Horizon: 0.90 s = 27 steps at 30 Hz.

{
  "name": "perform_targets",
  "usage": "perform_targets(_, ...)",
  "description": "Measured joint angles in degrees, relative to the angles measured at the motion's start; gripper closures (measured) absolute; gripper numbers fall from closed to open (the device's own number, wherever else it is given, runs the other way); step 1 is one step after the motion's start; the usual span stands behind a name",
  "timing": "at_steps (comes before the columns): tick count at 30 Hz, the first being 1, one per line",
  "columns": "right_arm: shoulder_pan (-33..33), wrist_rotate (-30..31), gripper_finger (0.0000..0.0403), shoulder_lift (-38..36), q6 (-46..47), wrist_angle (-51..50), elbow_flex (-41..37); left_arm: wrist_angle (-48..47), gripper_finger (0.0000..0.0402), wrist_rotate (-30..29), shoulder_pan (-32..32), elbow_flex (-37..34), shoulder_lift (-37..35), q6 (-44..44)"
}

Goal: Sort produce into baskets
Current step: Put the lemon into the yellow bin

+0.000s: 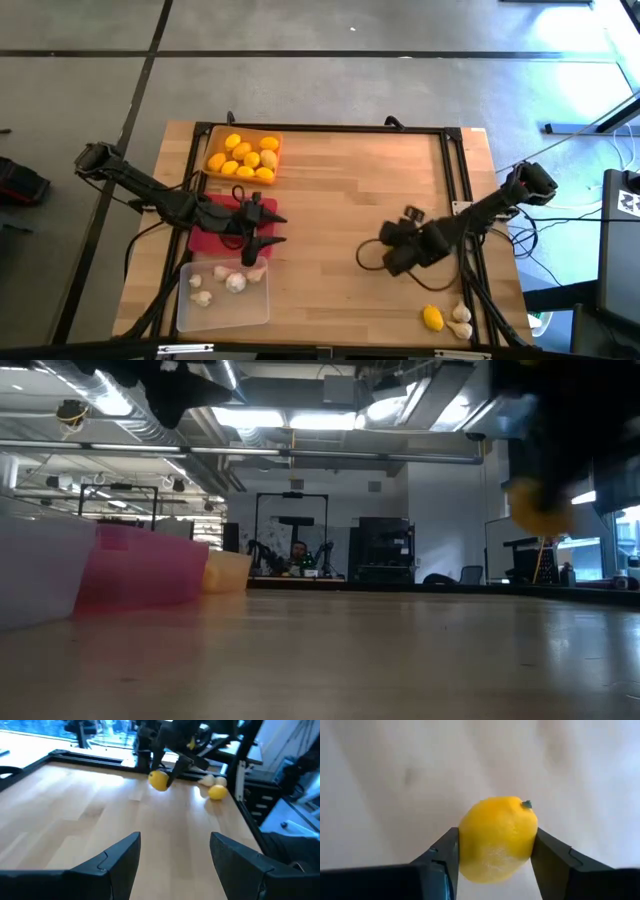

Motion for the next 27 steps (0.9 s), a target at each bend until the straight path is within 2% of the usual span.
perform_targets(4,-4.6,11.9,0.0228,0.0,-11.7,3.5,3.2,0.1,0.0166,0.0,2.3,0.0,0.0,-0.4)
perform_targets(7,-7.6,15.7,0.0228,0.0,-21.3,10.6,3.7,1.8,0.0166,-0.1,3.7,0.0,0.4,-0.3)
perform_targets(11,-10.8,15.8,0.0226,0.0,-32.4,20.6,3.6,5.7,0.0166,0.0,4.9,0.0,1.5,0.1)
perform_targets(17,-12.2,15.8,0.0222,0.0,-43.5,32.9,3.6,9.7,0.0166,0.0,6.2,0.0,4.2,-0.1)
perform_targets(27,-12.1,16.0,0.0222,0.2,-51.3,48.7,3.6,24.1,0.0166,-0.1,7.5,0.0,13.9,5.5)
